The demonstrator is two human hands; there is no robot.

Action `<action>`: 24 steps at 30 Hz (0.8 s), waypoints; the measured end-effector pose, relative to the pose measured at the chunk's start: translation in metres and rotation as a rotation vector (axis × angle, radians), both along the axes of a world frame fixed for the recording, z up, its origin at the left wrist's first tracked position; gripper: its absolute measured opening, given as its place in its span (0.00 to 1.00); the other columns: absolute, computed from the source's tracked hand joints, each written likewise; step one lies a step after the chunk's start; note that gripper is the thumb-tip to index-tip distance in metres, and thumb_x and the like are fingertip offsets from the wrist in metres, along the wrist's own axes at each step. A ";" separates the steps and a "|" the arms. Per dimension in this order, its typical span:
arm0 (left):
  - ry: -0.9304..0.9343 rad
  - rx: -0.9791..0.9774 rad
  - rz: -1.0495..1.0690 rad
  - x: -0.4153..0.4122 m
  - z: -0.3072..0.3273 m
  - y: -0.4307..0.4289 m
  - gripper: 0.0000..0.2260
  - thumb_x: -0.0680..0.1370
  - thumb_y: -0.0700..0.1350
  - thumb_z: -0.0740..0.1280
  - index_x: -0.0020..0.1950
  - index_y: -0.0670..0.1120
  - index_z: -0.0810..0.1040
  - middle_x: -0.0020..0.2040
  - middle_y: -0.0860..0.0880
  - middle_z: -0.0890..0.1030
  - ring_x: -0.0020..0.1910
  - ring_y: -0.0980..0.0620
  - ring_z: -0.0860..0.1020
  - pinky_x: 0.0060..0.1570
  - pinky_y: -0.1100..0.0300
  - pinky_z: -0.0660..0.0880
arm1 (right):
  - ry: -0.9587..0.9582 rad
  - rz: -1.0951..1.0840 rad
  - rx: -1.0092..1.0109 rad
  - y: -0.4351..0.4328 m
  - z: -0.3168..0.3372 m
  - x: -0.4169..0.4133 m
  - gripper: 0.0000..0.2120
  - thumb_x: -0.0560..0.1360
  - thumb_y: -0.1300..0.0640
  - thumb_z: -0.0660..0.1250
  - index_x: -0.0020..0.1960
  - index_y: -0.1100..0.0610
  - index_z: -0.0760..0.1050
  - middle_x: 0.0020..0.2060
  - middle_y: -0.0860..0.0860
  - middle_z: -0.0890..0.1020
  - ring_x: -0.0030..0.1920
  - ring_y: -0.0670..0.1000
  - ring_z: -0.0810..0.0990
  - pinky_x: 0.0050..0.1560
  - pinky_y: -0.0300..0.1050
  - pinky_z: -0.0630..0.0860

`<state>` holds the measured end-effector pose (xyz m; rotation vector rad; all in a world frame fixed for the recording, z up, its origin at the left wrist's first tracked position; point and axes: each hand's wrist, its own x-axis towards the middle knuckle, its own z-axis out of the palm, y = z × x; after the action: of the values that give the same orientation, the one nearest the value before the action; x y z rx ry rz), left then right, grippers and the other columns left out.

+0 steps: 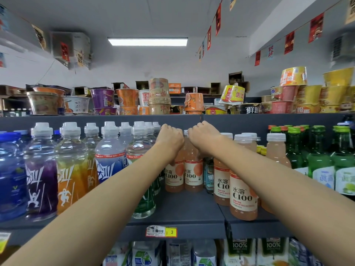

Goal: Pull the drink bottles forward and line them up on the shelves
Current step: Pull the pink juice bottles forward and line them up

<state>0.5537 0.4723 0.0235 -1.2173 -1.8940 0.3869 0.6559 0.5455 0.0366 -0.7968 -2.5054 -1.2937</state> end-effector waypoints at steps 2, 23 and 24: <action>-0.013 0.000 0.003 0.000 0.000 0.000 0.39 0.67 0.59 0.79 0.68 0.39 0.69 0.61 0.45 0.77 0.62 0.44 0.77 0.60 0.51 0.71 | 0.013 0.003 -0.017 0.002 -0.002 -0.001 0.22 0.79 0.52 0.68 0.68 0.61 0.69 0.64 0.56 0.78 0.63 0.57 0.77 0.63 0.50 0.71; 0.043 -0.015 0.031 -0.006 -0.004 0.007 0.36 0.70 0.59 0.77 0.69 0.40 0.71 0.60 0.45 0.77 0.61 0.43 0.77 0.63 0.46 0.71 | 0.218 0.022 -0.176 0.016 -0.009 -0.018 0.40 0.73 0.46 0.75 0.75 0.61 0.59 0.66 0.59 0.76 0.67 0.60 0.72 0.67 0.52 0.68; 0.046 -0.014 0.035 -0.006 -0.003 0.008 0.34 0.71 0.58 0.76 0.68 0.40 0.72 0.60 0.45 0.78 0.61 0.43 0.77 0.63 0.45 0.71 | 0.217 0.009 -0.147 0.015 -0.010 -0.019 0.38 0.73 0.46 0.74 0.74 0.60 0.60 0.67 0.59 0.75 0.68 0.60 0.71 0.67 0.53 0.68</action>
<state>0.5476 0.4802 0.0201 -1.1762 -1.8785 0.4435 0.6373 0.5609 0.0267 -0.9033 -2.4452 -0.9706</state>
